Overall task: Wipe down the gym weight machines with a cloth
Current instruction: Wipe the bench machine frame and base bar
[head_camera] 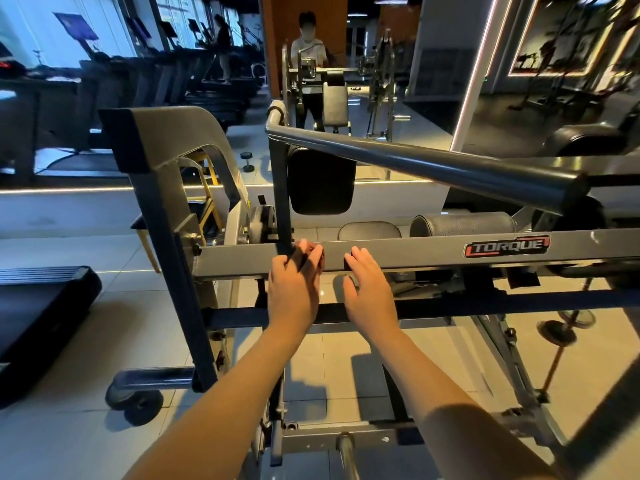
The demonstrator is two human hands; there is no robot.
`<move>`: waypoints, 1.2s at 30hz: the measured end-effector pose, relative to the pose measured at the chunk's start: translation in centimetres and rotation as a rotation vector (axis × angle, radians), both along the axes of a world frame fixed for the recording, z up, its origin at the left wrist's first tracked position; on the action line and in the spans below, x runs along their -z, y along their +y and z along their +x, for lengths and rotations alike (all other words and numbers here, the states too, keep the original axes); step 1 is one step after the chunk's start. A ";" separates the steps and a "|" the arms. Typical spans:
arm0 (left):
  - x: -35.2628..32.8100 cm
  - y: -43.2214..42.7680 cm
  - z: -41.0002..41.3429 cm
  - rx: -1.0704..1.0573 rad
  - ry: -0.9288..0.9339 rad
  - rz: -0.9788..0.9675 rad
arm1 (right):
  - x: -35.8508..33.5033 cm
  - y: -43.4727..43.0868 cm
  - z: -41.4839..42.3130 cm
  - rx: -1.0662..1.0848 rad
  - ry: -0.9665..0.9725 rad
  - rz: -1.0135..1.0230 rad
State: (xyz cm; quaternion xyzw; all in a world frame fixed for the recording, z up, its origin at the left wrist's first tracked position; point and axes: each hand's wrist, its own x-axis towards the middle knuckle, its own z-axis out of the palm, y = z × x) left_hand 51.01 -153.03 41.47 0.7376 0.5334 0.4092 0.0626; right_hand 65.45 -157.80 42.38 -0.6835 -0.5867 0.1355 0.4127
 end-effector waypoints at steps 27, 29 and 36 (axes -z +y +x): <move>0.0 1.5 -1.1 0.010 0.171 0.077 | -0.6 -0.3 -0.4 0.033 0.093 0.002; -0.2 0.9 0.4 -0.002 0.048 -0.029 | -0.7 -0.4 -0.4 0.028 0.101 -0.004; -0.5 -0.9 3.3 0.198 0.435 -0.030 | -1.7 -1.8 0.7 -0.023 0.240 0.019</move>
